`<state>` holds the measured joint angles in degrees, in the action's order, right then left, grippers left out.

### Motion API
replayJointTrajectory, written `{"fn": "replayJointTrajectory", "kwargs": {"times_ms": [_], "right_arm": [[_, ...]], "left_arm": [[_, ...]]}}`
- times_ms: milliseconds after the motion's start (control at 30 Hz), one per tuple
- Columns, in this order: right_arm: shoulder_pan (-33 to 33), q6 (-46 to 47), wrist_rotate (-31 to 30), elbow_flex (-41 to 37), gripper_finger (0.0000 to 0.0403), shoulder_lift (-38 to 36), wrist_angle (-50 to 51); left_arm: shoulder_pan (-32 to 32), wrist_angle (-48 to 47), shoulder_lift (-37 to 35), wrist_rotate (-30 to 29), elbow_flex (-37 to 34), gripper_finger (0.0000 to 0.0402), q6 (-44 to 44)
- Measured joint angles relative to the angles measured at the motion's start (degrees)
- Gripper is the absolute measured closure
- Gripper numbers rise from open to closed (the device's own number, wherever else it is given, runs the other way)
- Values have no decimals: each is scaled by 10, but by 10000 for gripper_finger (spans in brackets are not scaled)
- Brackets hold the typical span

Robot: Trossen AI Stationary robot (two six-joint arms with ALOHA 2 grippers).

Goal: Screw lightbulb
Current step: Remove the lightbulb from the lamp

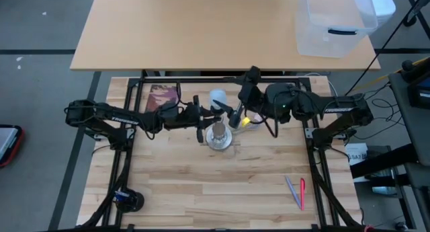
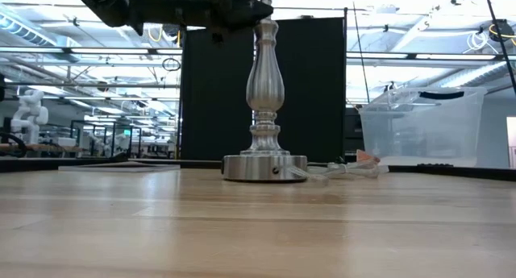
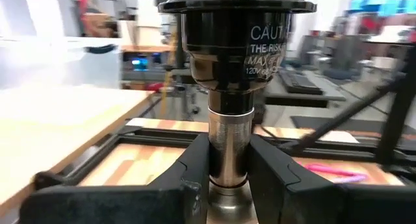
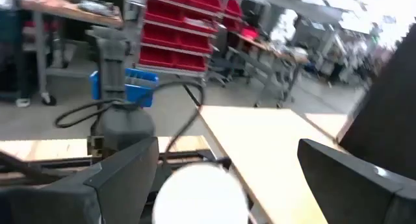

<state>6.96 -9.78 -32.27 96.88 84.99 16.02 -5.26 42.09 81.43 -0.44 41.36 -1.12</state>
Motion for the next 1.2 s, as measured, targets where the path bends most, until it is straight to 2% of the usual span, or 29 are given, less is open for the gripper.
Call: {"fn": "replayJointTrajectory", "kwargs": {"times_ms": [133, 300, 533, 667, 833, 1200], "right_arm": [[7, 79, -37, 0, 41, 6, 14], [14, 116, -88, 0, 41, 31, 21], [26, 128, -199, 0, 41, 73, -2], [26, 127, -206, 0, 41, 93, -32], [24, 115, -249, 0, 41, 116, -63], [20, 117, -248, 0, 50, 115, -94]], "left_arm": [[12, 3, 0, -83, 0, 328, -5], [18, 5, 0, -122, 0, 328, -5], [18, 5, 0, -131, 0, 328, 0], [18, 4, 0, -132, 0, 328, 3], [18, 3, 0, -132, 0, 328, 4], [18, 2, 0, -133, 0, 328, 6]]}}
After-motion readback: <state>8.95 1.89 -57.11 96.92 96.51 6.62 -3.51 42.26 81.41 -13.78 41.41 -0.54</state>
